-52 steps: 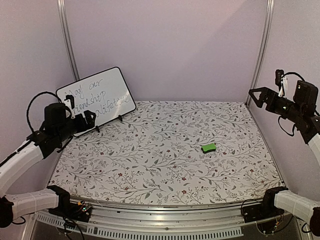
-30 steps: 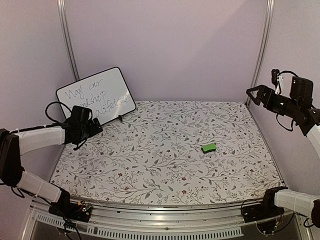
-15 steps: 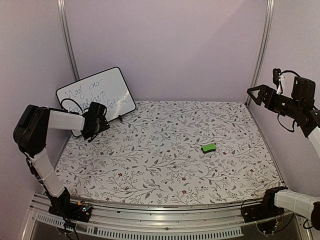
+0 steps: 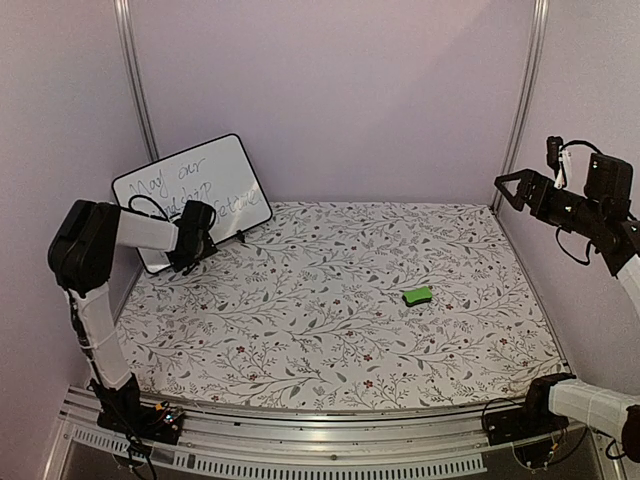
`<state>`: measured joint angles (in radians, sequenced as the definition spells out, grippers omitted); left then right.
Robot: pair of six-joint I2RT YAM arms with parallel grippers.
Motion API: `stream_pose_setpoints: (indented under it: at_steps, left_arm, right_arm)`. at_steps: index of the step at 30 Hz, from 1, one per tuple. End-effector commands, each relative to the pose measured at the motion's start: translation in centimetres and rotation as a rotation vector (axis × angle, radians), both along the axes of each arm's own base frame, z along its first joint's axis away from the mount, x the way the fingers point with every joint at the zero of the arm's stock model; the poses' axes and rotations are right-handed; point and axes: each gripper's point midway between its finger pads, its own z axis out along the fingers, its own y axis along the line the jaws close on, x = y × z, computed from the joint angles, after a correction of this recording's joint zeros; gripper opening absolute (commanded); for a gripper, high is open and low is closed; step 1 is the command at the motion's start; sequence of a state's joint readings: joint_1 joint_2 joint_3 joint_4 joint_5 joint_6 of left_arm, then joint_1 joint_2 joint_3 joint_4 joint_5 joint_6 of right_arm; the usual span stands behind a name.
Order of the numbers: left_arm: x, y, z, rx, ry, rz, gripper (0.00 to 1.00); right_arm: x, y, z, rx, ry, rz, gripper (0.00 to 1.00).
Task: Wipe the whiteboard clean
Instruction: Move the whiteboard to the center of the board.
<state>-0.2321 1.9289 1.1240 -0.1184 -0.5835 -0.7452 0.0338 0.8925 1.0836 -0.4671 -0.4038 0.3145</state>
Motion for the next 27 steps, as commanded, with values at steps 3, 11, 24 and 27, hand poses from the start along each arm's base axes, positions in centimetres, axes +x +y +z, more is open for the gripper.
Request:
stream_pose_setpoints:
  at_steps: [3,11,24,27]
  left_arm:
    - [1.3,0.2,-1.5,-0.013,0.025,-0.008,0.79]
    - [2.2,-0.2,-2.4,-0.031,0.038,-0.019,0.71]
    - [2.6,-0.3,-3.7,-0.027,0.058,-0.02,0.53]
    - [2.5,-0.2,-3.8,-0.021,0.063,-0.021,0.48]
  right_arm:
    - [-0.4,0.4,0.4,0.005,-0.019,0.02,0.99]
    - [-0.3,0.4,0.3,0.005,-0.017,0.018,0.99]
    - [-0.2,0.4,0.0,0.007,-0.007,0.021,0.99]
    - [-0.2,0.5,-0.1,0.007,-0.004,0.026,0.99]
